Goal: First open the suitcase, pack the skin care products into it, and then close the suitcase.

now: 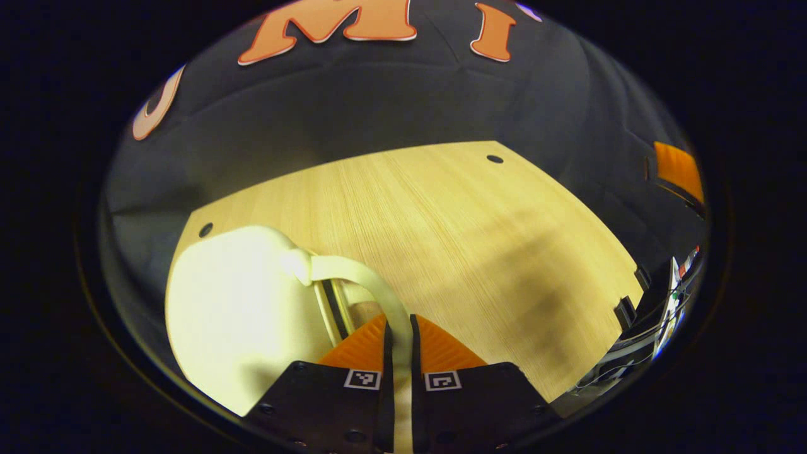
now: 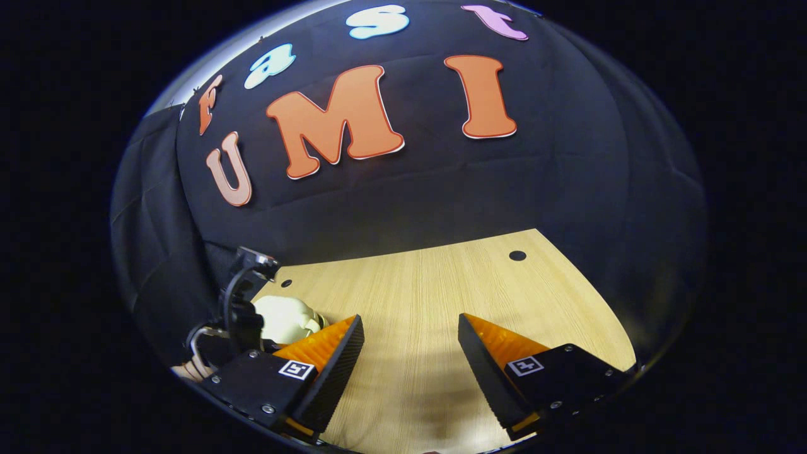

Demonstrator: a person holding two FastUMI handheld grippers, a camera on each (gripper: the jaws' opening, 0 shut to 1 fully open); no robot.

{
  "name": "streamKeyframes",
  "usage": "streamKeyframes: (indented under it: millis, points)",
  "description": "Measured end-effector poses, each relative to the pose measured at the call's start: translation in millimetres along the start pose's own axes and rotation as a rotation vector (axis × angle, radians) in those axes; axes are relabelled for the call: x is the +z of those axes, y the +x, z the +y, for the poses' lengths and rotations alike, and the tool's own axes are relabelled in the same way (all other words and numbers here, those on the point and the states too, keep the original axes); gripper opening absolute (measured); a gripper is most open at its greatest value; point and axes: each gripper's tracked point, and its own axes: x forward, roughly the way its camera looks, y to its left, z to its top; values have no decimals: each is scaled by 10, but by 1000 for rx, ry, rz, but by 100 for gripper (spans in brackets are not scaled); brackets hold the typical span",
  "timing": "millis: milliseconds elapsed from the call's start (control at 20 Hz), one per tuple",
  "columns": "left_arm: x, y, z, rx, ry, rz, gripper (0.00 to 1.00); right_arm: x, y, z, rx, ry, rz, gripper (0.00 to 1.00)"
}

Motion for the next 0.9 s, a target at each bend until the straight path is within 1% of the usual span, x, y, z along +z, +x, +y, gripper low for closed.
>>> streamKeyframes:
  millis: [50,100,150,200,300,350,400,450,500,600,700,800,900]
  points:
    - [3,92,-65,2,-8,11,11,-6,0,-14,-4,-2,1,96]
    - [74,163,-119,15,9,2,11,-20,0,-24,-7,-4,5,96]
    - [78,36,-172,23,32,-6,11,-23,9,-29,-9,-5,9,96]
    - [76,49,-183,28,35,4,12,-15,13,-26,-12,-4,9,96]
    - [43,160,-133,44,-12,24,20,26,30,-12,-8,-1,5,96]
    - [53,123,-103,52,-33,11,20,38,46,-6,-8,-1,3,96]
    - [141,90,-112,56,-41,-15,39,43,68,6,-9,-5,2,96]
    - [209,-6,-133,48,-39,-50,39,51,90,16,-8,-12,4,96]
    - [346,-111,-167,40,-43,-90,58,63,103,26,-7,-18,7,96]
    - [681,-365,-158,65,-55,-183,97,101,138,63,-4,-25,8,96]
    - [1088,-678,-123,93,-103,-310,96,170,172,107,-4,-35,-6,95]
    - [1533,-1025,-67,121,-176,-453,96,279,221,137,-11,-62,-33,96]
    - [1970,-1383,19,168,-238,-596,96,403,237,184,-17,-97,-76,96]
